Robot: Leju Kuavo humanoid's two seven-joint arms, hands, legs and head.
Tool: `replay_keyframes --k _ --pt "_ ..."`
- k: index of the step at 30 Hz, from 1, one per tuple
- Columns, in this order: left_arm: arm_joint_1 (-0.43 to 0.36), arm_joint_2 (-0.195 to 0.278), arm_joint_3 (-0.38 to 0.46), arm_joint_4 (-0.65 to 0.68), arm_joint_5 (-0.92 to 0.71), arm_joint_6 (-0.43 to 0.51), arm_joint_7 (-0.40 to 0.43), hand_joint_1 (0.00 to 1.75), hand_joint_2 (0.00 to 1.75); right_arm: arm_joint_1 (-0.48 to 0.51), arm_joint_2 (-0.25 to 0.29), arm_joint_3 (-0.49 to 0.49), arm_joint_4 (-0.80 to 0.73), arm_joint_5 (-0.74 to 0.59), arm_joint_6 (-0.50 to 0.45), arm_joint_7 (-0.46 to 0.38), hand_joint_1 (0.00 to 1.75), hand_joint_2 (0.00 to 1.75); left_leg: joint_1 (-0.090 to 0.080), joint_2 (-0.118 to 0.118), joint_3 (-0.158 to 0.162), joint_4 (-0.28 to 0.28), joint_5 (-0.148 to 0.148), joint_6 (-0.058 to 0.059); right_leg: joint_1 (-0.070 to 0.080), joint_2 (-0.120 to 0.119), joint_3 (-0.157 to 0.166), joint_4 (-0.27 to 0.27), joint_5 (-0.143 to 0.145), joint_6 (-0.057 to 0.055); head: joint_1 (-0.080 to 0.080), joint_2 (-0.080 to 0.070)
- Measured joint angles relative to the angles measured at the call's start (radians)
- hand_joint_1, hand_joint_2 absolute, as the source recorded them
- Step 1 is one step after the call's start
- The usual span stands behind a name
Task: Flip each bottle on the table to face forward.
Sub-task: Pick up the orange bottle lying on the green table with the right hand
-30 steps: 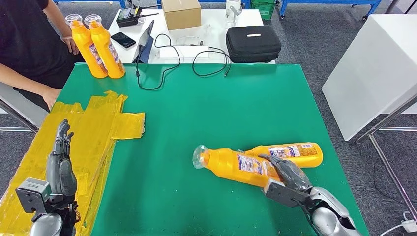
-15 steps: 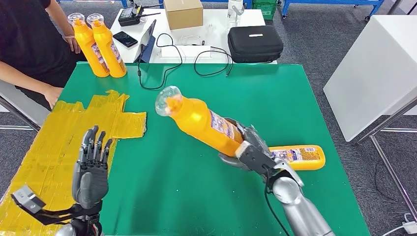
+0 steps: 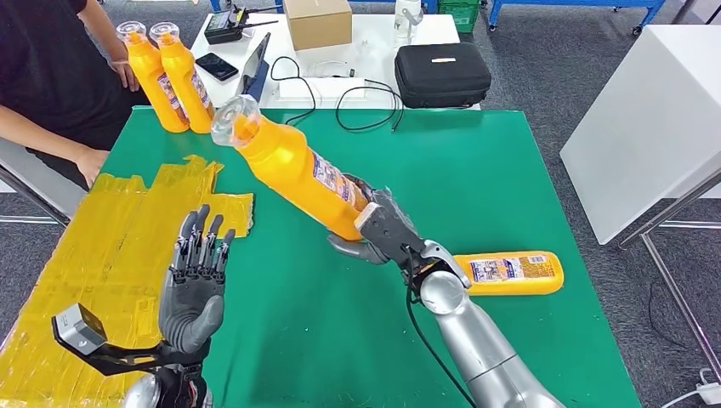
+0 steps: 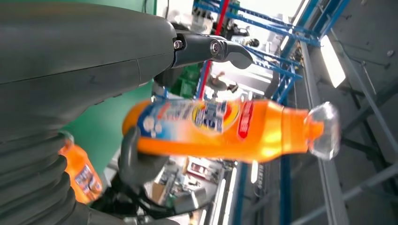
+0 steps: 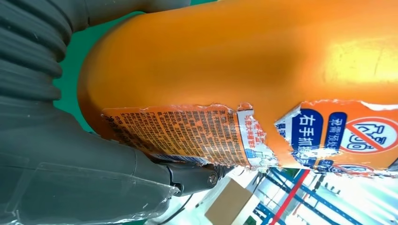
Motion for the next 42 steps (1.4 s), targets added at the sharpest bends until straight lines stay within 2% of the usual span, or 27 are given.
replay_keyframes --k 7,14,19,27,31,42 --pt "-0.032 -0.014 -0.008 0.018 0.015 0.002 0.009 0.0 1.75 -0.047 0.103 0.051 0.114 0.022 -0.011 0.008 1.75 1.75 0.0 0.0 0.0 0.0 0.0 0.0 0.0 0.0 0.0 0.0 0.0 0.0 0.0 0.0" --pt "-0.027 -0.02 0.021 0.02 0.022 0.014 0.001 0.0 1.75 -0.03 0.183 0.157 0.204 0.062 -0.027 -0.016 1.75 1.75 0.001 0.0 -0.002 0.0 0.0 0.0 0.0 0.0 -0.002 0.0 0.0 0.0 0.0 0.0" --pt "-0.02 -0.022 0.068 0.02 0.025 0.014 -0.003 0.0 1.75 0.016 0.215 0.256 0.23 0.078 -0.028 -0.038 1.75 1.75 0.001 0.0 -0.002 0.0 0.0 0.0 0.0 0.0 -0.003 0.0 -0.001 -0.001 0.0 0.0" --pt "0.024 -0.025 0.141 0.015 0.029 0.007 -0.021 0.0 1.75 0.064 0.231 0.37 0.257 0.098 -0.025 -0.066 1.75 1.75 0.0 0.0 -0.002 0.0 0.0 0.0 0.0 0.0 -0.004 0.0 -0.001 -0.001 0.0 0.0" --pt "0.049 -0.025 0.17 0.012 0.027 0.002 -0.024 1.75 1.75 0.07 0.231 0.419 0.275 0.099 -0.028 -0.069 1.75 1.75 0.001 0.0 -0.003 0.0 0.0 0.0 0.0 0.0 -0.004 0.0 -0.001 -0.001 0.0 0.0" --pt "0.067 -0.035 0.197 0.007 0.002 0.014 -0.03 1.75 1.75 0.064 0.234 0.456 0.309 0.086 -0.046 -0.066 1.75 1.75 0.001 0.0 -0.003 0.0 0.0 0.0 0.0 0.0 -0.004 0.0 0.0 -0.001 0.001 0.0"
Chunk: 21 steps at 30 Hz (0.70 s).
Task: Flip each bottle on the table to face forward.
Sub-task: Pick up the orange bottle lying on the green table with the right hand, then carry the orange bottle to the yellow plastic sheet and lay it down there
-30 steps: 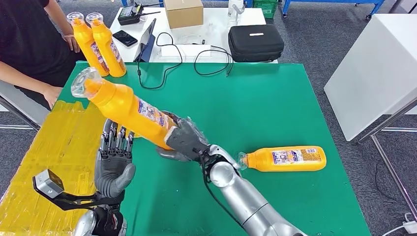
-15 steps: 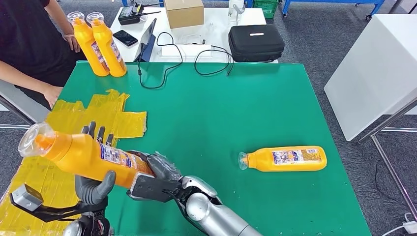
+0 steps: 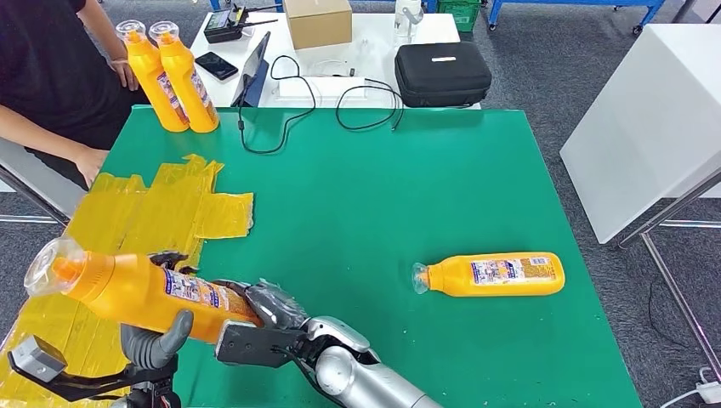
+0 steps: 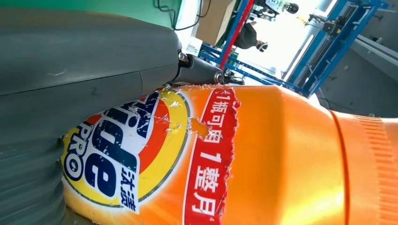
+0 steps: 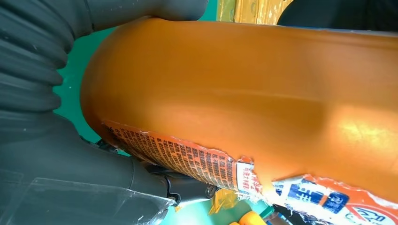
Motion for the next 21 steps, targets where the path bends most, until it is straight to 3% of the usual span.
replay_keyframes --k 6,7,10,11,17,21 --pt "0.0 -0.005 0.006 -0.001 -0.004 0.001 -0.003 1.75 1.75 -0.003 0.0 0.005 0.007 -0.004 -0.003 0.0 1.69 1.75 0.0 0.0 0.0 0.0 0.0 0.0 0.0 0.0 0.0 0.0 0.0 0.0 0.0 0.0" --pt "-0.001 -0.005 0.007 -0.001 -0.005 0.002 -0.003 1.75 1.75 -0.003 0.0 0.005 0.007 -0.006 -0.005 0.0 1.26 1.75 0.0 0.0 0.0 0.0 0.0 0.0 0.0 0.0 0.0 0.0 0.0 0.0 0.0 0.0" --pt "-0.007 -0.009 0.008 -0.006 -0.035 0.025 -0.006 1.75 1.75 -0.003 0.0 0.005 0.008 0.002 -0.029 0.001 0.0 0.44 0.0 0.0 0.0 0.0 0.0 0.0 0.0 0.0 0.0 0.0 0.0 0.0 0.0 0.0" --pt "-0.013 -0.01 0.009 -0.007 -0.062 0.045 -0.009 1.75 1.75 -0.002 -0.002 0.005 0.007 0.011 -0.047 0.004 0.0 0.0 0.0 0.0 0.0 0.0 0.0 0.0 0.0 0.0 0.0 0.0 0.0 0.0 0.0 0.0" --pt "-0.078 -0.005 0.019 -0.006 -0.433 0.296 -0.046 1.75 1.75 0.019 -0.034 -0.042 -0.064 0.052 -0.105 0.052 0.0 0.0 0.0 -0.001 0.0 0.0 0.0 0.0 0.0 -0.001 0.0 0.0 0.0 0.0 0.0 0.0" --pt "-0.141 0.023 0.05 0.033 -0.839 0.596 -0.044 1.75 1.75 0.03 -0.083 -0.12 -0.166 0.063 -0.095 0.054 0.0 0.0 0.0 -0.001 0.0 0.0 0.001 -0.001 0.0 -0.001 0.001 0.0 0.001 0.0 0.0 0.0"
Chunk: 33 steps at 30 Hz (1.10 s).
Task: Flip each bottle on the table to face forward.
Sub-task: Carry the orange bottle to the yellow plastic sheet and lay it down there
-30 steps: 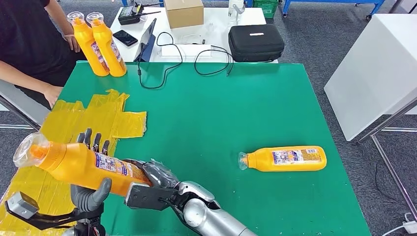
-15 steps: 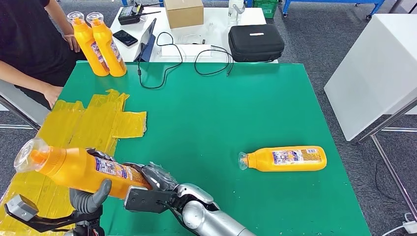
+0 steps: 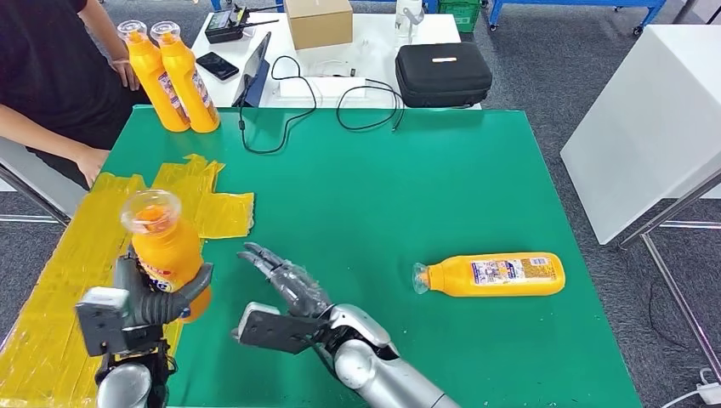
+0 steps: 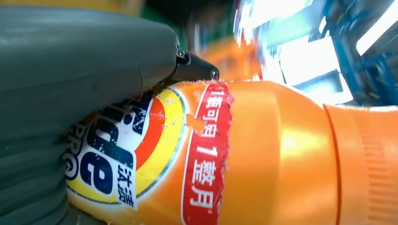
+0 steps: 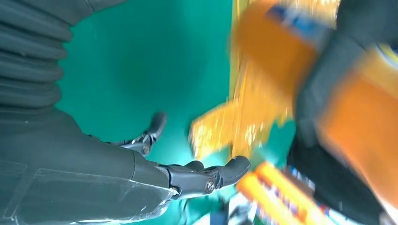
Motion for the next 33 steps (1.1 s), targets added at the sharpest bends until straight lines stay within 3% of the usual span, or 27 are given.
replay_keyframes --k 2,4,13,16,20,21,24,25,28,33 --pt "-0.03 0.027 0.016 0.049 -0.204 0.156 0.009 1.75 1.75 0.003 -0.03 -0.044 -0.052 0.0 0.009 -0.004 0.0 0.0 0.0 0.0 0.0 0.0 0.0 0.0 0.0 0.0 0.0 0.0 0.0 0.0 0.0 0.0" --pt "-0.053 0.054 0.03 0.103 -0.315 0.253 0.014 1.75 1.75 0.004 -0.057 -0.083 -0.095 -0.003 0.017 -0.008 0.0 0.0 0.0 0.0 0.0 0.0 0.0 0.0 0.0 0.0 0.0 0.0 0.0 0.0 0.0 0.0" --pt "-0.088 0.092 0.048 0.205 -0.359 0.3 0.015 1.75 1.75 0.015 -0.106 -0.137 -0.173 -0.006 0.023 -0.012 0.0 0.0 0.0 0.0 -0.001 0.0 0.0 0.0 0.0 0.0 -0.001 0.0 0.0 0.0 0.0 0.0" --pt "-0.099 0.106 0.049 0.243 -0.499 0.373 0.074 1.75 1.75 0.016 -0.117 -0.141 -0.186 -0.009 0.022 -0.018 0.0 0.0 0.0 0.0 -0.001 0.0 0.0 0.0 0.0 0.0 -0.001 0.0 0.0 0.0 0.0 0.0" --pt "-0.134 0.145 0.05 0.402 -0.71 0.483 0.142 1.75 1.75 0.016 -0.147 -0.159 -0.216 -0.027 0.025 -0.036 0.0 0.0 0.0 0.0 -0.001 0.0 0.0 0.0 0.0 0.0 -0.001 0.0 0.0 0.0 0.0 0.0" --pt "-0.145 0.155 0.05 0.45 -0.735 0.489 0.148 1.56 1.75 0.017 -0.156 -0.163 -0.223 -0.029 0.027 -0.039 0.0 0.0 0.0 0.001 -0.001 0.0 0.0 0.0 0.0 0.0 -0.001 0.0 0.0 0.0 0.0 0.0" --pt "-0.181 0.183 0.038 0.601 -0.797 0.44 0.149 0.25 0.44 0.019 -0.181 -0.172 -0.239 -0.03 0.039 -0.049 0.0 0.0 0.0 0.0 0.0 0.0 0.001 0.0 -0.001 -0.001 0.001 0.0 0.0 0.0 0.0 0.0" --pt "-0.195 0.194 0.028 0.647 -0.813 0.407 0.145 0.0 0.0 0.02 -0.189 -0.175 -0.243 -0.03 0.044 -0.051 0.0 0.0 -0.001 -0.002 0.001 0.0 0.001 0.0 -0.001 -0.002 0.002 0.0 0.0 0.0 -0.001 0.0" --pt "-0.251 0.225 0.006 0.763 -0.826 0.332 0.141 0.0 0.0 0.019 -0.223 -0.181 -0.256 -0.024 0.057 -0.057 0.0 0.0 -0.001 -0.007 0.008 -0.001 0.0 -0.001 -0.001 -0.007 0.011 0.0 -0.003 0.0 -0.001 0.0" --pt "-0.304 0.264 -0.015 0.877 -0.821 0.314 0.132 0.0 0.0 0.032 -0.312 -0.208 -0.305 -0.008 0.06 -0.062 0.0 0.0 -0.001 -0.009 0.023 -0.002 -0.004 -0.003 -0.001 -0.008 0.026 -0.001 -0.006 -0.001 -0.001 0.0"
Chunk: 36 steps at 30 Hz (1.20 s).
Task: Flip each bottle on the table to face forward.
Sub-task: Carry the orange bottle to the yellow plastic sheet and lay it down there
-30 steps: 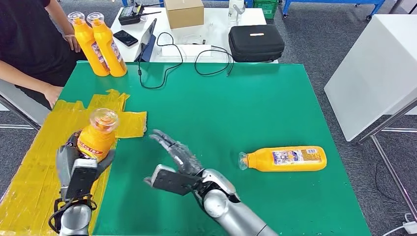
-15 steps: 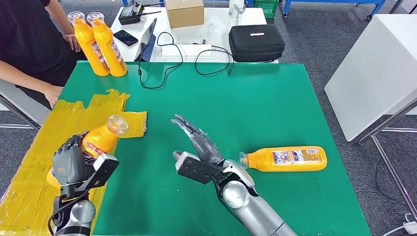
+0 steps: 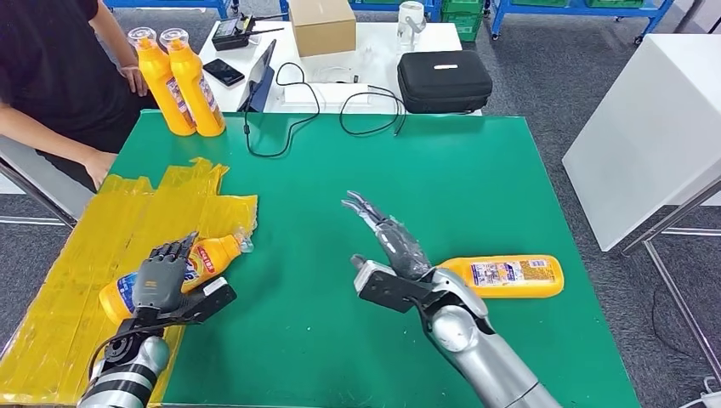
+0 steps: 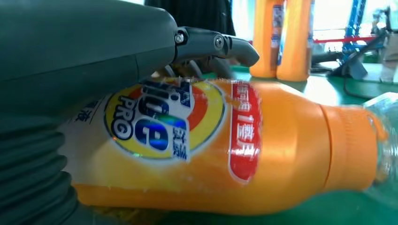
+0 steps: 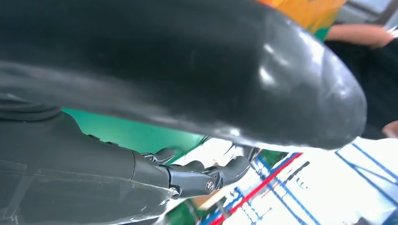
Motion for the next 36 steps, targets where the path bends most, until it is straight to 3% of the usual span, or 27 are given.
replay_keyframes --k 7,11,18,20,23,25,27,36 --pt "-0.015 0.022 -0.007 0.045 0.017 0.002 -0.02 0.0 0.0 0.037 -0.099 -0.049 -0.066 0.028 0.0 -0.003 0.0 0.0 0.0 0.002 0.009 -0.001 -0.002 -0.002 0.0 0.001 0.008 0.0 0.0 -0.001 0.0 0.0" --pt "-0.013 0.023 -0.008 0.046 0.046 0.01 -0.04 0.0 0.0 0.055 -0.153 -0.071 -0.097 0.05 0.0 -0.002 0.0 1.75 0.0 0.002 0.011 -0.002 0.001 -0.001 0.0 0.001 0.009 0.0 0.001 -0.001 0.0 0.0" --pt "0.048 0.022 0.005 -0.042 0.274 -0.029 -0.186 0.0 0.0 0.143 -0.317 -0.151 -0.183 0.121 -0.002 0.031 0.0 1.75 -0.001 0.002 0.008 -0.002 0.001 0.0 0.0 0.001 0.006 0.0 0.001 -0.001 0.0 0.0" --pt "0.08 0.015 0.018 -0.108 0.387 -0.096 -0.235 0.0 0.0 0.184 -0.36 -0.185 -0.205 0.146 0.004 0.042 0.0 1.75 -0.001 0.003 0.007 -0.001 0.0 0.001 0.0 0.001 0.004 0.0 0.0 0.0 0.0 0.0" --pt "0.15 -0.007 0.045 -0.252 0.627 -0.283 -0.297 0.0 0.0 0.253 -0.414 -0.246 -0.224 0.192 0.027 0.056 0.0 1.75 -0.001 0.005 0.002 -0.001 -0.001 0.001 -0.001 0.003 -0.002 0.0 0.0 0.0 0.0 0.0" --pt "0.194 -0.023 0.053 -0.353 0.748 -0.41 -0.313 0.0 0.0 0.28 -0.429 -0.274 -0.221 0.222 0.035 0.06 0.0 1.75 -0.001 0.006 -0.004 0.0 -0.001 0.002 -0.001 0.003 -0.007 0.0 0.001 0.0 0.0 0.0" --pt "0.223 -0.036 0.055 -0.436 0.796 -0.471 -0.318 0.0 0.0 0.29 -0.432 -0.285 -0.212 0.244 0.035 0.06 0.0 1.75 -0.001 0.007 -0.007 0.0 0.0 0.002 0.0 0.003 -0.01 0.0 0.001 0.0 0.0 0.0" --pt "0.268 -0.067 0.045 -0.587 0.848 -0.533 -0.321 0.0 0.0 0.271 -0.419 -0.287 -0.155 0.292 0.034 0.075 0.0 1.75 -0.001 0.007 -0.011 -0.001 0.0 0.002 0.0 0.003 -0.013 0.0 0.001 0.0 0.0 0.0"
